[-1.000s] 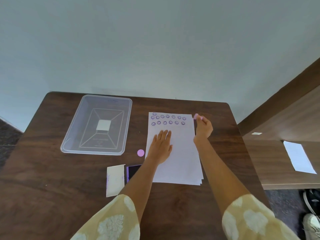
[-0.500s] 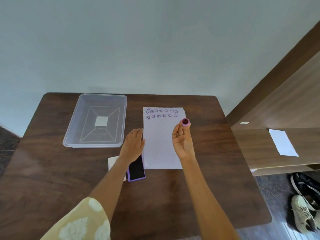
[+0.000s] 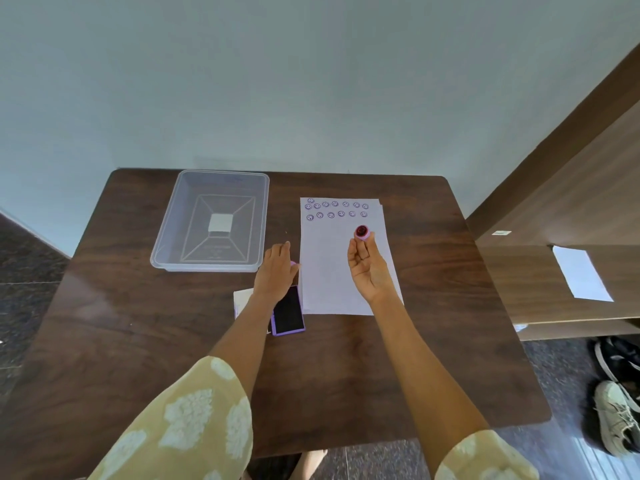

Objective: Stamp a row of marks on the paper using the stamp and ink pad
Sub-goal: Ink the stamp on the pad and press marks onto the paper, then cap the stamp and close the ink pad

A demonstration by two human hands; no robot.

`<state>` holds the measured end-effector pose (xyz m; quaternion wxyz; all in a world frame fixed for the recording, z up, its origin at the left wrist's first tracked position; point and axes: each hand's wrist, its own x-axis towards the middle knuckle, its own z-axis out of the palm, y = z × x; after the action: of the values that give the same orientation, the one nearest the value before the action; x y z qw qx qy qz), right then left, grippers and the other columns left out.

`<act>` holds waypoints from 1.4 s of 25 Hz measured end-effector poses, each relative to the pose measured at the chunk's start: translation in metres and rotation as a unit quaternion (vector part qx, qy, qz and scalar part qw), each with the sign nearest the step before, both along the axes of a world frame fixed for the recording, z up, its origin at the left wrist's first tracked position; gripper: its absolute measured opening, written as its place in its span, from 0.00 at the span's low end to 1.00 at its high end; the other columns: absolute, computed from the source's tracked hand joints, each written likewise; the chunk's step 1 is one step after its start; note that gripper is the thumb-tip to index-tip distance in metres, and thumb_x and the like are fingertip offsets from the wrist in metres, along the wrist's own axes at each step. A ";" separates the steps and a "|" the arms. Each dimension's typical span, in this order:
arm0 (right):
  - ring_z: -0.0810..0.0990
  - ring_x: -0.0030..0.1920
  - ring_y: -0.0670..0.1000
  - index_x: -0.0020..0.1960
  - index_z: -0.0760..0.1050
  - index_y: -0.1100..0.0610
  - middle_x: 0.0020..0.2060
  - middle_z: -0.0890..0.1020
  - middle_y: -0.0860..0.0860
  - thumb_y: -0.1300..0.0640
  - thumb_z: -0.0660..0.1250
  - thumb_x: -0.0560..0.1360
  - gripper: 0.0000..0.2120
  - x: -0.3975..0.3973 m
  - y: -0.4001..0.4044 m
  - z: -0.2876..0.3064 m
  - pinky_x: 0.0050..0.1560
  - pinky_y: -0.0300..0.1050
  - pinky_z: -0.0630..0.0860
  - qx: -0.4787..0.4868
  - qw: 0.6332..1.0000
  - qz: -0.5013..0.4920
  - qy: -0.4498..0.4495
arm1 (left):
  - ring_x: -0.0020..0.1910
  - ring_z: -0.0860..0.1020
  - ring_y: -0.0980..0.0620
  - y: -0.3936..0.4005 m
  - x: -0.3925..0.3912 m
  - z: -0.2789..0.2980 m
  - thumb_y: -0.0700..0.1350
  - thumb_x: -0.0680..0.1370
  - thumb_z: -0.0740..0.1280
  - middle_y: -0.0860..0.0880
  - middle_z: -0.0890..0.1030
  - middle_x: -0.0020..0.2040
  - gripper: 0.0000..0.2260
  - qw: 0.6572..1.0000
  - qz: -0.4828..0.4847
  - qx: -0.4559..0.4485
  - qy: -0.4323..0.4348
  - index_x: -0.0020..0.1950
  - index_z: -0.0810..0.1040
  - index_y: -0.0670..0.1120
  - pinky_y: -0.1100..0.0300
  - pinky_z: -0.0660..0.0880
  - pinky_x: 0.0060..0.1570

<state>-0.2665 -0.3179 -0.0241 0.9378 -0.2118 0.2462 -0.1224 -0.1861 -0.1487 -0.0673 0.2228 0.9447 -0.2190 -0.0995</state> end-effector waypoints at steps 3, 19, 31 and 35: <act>0.85 0.44 0.48 0.61 0.73 0.59 0.44 0.87 0.52 0.57 0.65 0.75 0.15 0.001 0.006 -0.007 0.41 0.38 0.82 -0.022 0.999 0.017 0.030 | 0.64 0.69 0.43 0.000 0.001 -0.002 0.46 0.80 0.60 0.39 0.70 0.66 0.19 1.000 0.005 0.029 -0.003 0.68 0.66 0.39 0.52 0.71 0.62; 0.85 0.41 0.49 0.51 0.78 0.58 0.48 0.82 0.56 0.58 0.67 0.74 0.07 0.001 0.026 -0.026 0.45 0.39 0.82 -0.063 0.992 0.044 0.102 | 0.62 0.72 0.41 -0.007 -0.008 0.012 0.49 0.73 0.70 0.38 0.71 0.63 0.25 0.993 0.072 0.089 0.030 0.64 0.67 0.39 0.51 0.73 0.61; 0.85 0.39 0.47 0.53 0.77 0.59 0.47 0.82 0.56 0.60 0.68 0.73 0.09 0.007 0.036 -0.015 0.40 0.37 0.82 -0.092 0.989 0.055 0.100 | 0.52 0.78 0.44 -0.011 -0.003 0.015 0.43 0.77 0.67 0.40 0.79 0.54 0.11 0.990 0.100 0.080 0.054 0.56 0.75 0.40 0.54 0.76 0.54; 0.84 0.44 0.51 0.51 0.79 0.55 0.48 0.83 0.54 0.61 0.69 0.73 0.07 0.010 0.038 -0.012 0.45 0.41 0.82 -0.119 0.986 0.058 0.100 | 0.56 0.75 0.42 -0.012 0.002 0.014 0.40 0.75 0.68 0.38 0.76 0.58 0.12 0.991 0.070 -0.050 0.099 0.57 0.76 0.39 0.53 0.71 0.57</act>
<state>-0.2566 -0.2798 -0.0360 0.8822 -0.3471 0.3096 -0.0740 -0.1836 -0.1604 -0.0534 0.2969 0.9307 -0.1342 -0.1662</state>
